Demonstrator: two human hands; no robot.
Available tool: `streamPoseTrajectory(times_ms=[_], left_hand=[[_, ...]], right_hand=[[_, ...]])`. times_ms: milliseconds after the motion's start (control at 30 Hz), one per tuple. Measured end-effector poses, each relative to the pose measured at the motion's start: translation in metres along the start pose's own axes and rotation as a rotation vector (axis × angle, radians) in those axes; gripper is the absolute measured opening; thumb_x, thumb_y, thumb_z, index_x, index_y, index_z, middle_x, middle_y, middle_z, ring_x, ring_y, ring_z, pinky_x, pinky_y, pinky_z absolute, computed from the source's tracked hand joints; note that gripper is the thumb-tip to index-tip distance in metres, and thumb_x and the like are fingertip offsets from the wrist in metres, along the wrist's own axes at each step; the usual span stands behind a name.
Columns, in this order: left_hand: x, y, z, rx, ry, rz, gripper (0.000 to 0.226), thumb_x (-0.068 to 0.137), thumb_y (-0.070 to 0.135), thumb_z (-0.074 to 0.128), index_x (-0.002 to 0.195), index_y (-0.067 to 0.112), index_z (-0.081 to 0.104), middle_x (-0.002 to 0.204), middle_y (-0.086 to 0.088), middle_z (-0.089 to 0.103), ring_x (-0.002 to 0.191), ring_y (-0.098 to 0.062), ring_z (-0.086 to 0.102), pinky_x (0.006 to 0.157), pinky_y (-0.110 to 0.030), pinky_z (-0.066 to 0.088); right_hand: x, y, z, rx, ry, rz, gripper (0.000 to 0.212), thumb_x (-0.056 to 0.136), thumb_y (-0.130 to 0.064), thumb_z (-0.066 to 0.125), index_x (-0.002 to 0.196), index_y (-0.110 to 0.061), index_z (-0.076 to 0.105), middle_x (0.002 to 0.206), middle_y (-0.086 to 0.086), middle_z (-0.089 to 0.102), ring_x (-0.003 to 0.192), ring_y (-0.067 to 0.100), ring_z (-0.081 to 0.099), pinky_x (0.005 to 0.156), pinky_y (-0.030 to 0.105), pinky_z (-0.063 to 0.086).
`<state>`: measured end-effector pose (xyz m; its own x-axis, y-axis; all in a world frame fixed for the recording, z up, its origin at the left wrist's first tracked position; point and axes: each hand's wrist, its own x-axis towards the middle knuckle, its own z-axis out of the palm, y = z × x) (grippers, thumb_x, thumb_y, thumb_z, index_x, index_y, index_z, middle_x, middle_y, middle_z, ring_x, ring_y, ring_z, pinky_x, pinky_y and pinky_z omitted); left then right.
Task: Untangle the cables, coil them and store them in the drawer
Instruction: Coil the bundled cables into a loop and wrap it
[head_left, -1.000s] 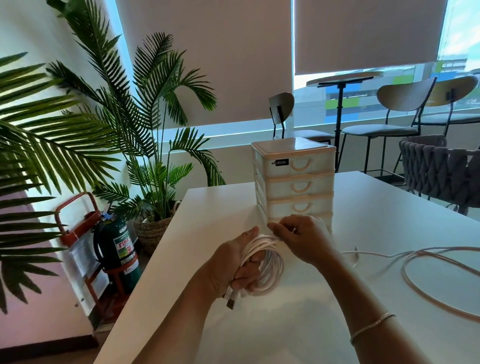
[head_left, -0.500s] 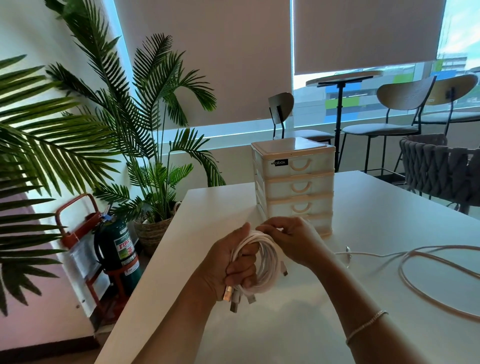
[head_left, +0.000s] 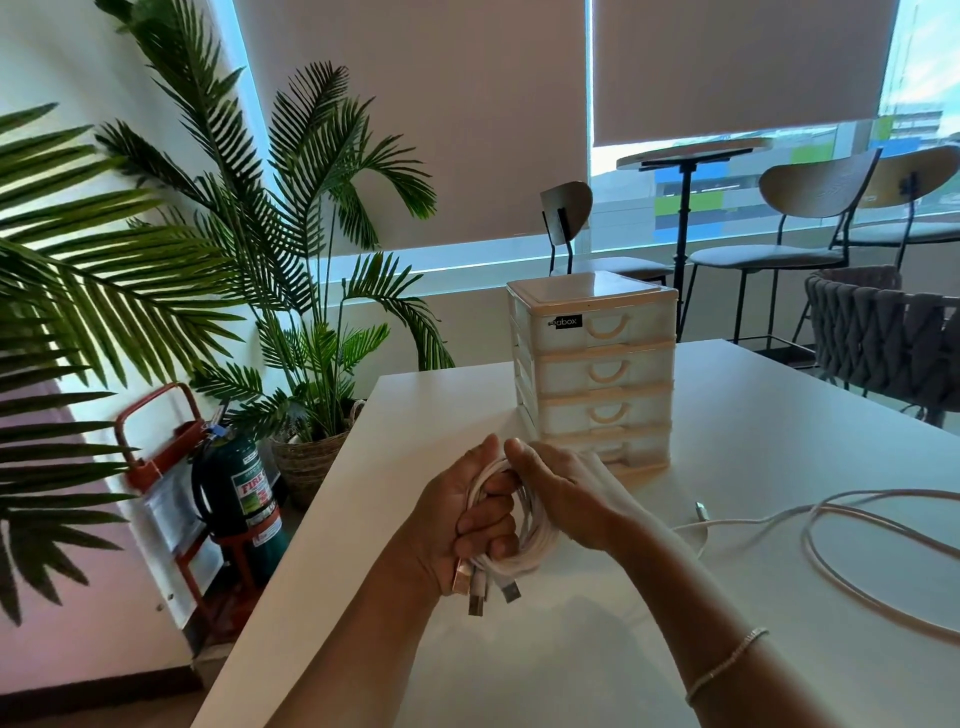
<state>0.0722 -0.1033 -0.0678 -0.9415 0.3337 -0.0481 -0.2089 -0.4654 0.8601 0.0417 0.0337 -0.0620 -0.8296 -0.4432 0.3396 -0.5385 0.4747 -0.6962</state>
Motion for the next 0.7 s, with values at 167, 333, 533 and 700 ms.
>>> streamPoseTrajectory(times_ms=[167, 333, 533, 700], left_hand=[[0.0, 0.0, 0.005, -0.026, 0.009, 0.043, 0.049, 0.08, 0.046, 0.039, 0.043, 0.014, 0.043, 0.022, 0.003, 0.027, 0.014, -0.006, 0.025, 0.029, -0.01, 0.031], [0.001, -0.002, 0.003, 0.008, -0.003, 0.058, 0.052, 0.076, 0.056, 0.043, 0.043, 0.015, 0.045, 0.023, 0.004, 0.028, 0.015, -0.006, 0.026, 0.03, -0.013, 0.033], [0.004, -0.005, 0.001, 0.079, -0.048, 0.088, 0.053, 0.052, 0.063, 0.075, 0.046, 0.016, 0.052, 0.027, 0.004, 0.033, 0.02, -0.007, 0.032, 0.04, -0.019, 0.045], [0.007, -0.007, 0.01, 0.06, 0.057, 0.084, 0.059, 0.071, 0.06, 0.037, 0.045, 0.01, 0.054, 0.031, -0.002, 0.043, 0.025, -0.012, 0.045, 0.038, -0.016, 0.044]], right_hand=[[0.0, -0.004, 0.002, 0.149, -0.026, 0.049, 0.046, 0.09, -0.053, 0.037, 0.076, -0.014, 0.057, 0.063, -0.011, 0.057, 0.059, 0.005, 0.051, 0.057, 0.018, 0.042], [0.0, -0.003, 0.005, 0.149, 0.042, 0.017, 0.041, 0.093, -0.046, 0.038, 0.073, -0.014, 0.053, 0.059, -0.01, 0.054, 0.051, -0.002, 0.05, 0.052, 0.007, 0.037], [0.001, 0.002, 0.005, 0.088, 0.102, 0.011, 0.044, 0.092, -0.047, 0.04, 0.074, -0.011, 0.056, 0.052, -0.008, 0.053, 0.047, -0.001, 0.048, 0.051, 0.012, 0.035], [0.003, 0.007, 0.007, 0.062, 0.127, 0.021, 0.044, 0.092, -0.048, 0.04, 0.071, -0.011, 0.053, 0.058, -0.003, 0.055, 0.058, 0.012, 0.052, 0.061, 0.025, 0.04]])
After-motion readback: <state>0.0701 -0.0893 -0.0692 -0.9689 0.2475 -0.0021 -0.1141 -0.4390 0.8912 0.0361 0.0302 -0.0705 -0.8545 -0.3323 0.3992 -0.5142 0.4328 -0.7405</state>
